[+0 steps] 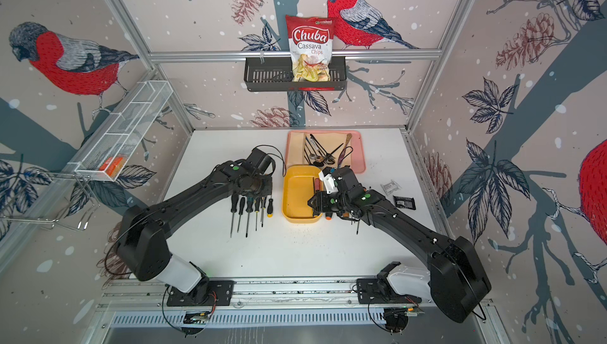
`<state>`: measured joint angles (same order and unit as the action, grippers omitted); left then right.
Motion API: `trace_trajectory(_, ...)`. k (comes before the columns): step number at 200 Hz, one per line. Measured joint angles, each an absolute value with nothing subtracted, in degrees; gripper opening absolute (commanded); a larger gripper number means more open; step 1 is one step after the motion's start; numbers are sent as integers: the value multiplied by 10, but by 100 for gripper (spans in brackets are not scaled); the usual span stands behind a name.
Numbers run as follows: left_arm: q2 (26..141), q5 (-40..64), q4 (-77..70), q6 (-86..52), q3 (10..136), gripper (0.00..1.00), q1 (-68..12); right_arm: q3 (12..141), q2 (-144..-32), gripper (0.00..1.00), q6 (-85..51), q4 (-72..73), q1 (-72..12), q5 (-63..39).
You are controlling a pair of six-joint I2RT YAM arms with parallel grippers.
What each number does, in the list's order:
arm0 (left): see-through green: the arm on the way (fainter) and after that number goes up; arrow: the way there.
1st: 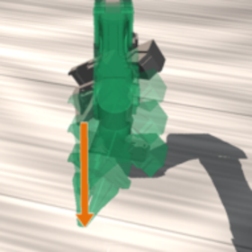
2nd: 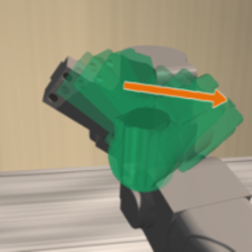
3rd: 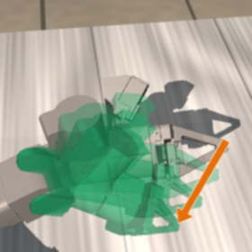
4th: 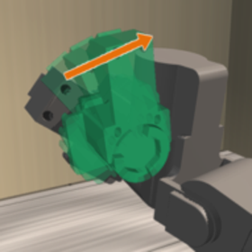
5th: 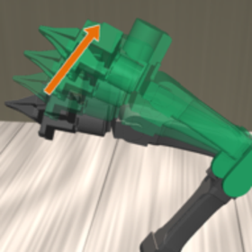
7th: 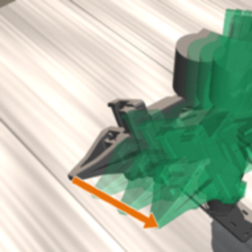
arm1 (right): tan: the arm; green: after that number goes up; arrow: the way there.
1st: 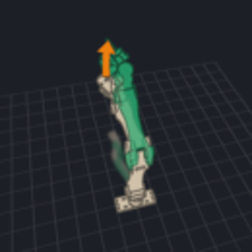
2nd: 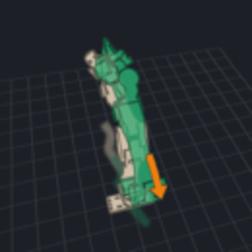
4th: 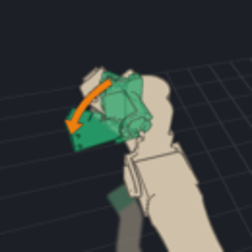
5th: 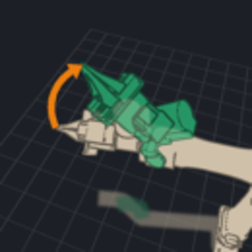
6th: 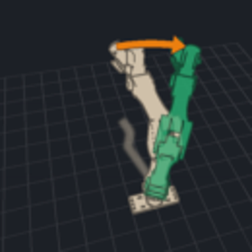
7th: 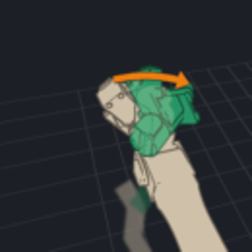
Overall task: Take out the screwdriver from the storage box
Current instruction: Place the screwdriver at the center of the board.
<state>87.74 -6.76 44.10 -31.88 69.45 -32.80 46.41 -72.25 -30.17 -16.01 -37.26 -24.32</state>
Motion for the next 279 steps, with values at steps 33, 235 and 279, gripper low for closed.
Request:
trace_trajectory(33, 836, -88, 453, -281, 633, 10, -253, 479, -757, 40, -303, -151, -391, -238)
trace_trajectory(235, 950, -120, 380, -182, 564, 17, -105, 465, -754, 40, -332, -125, -404, -214)
trace_trajectory(279, 964, -120, 375, -182, 560, 24, -104, 474, -755, 40, -331, -125, -403, -212)
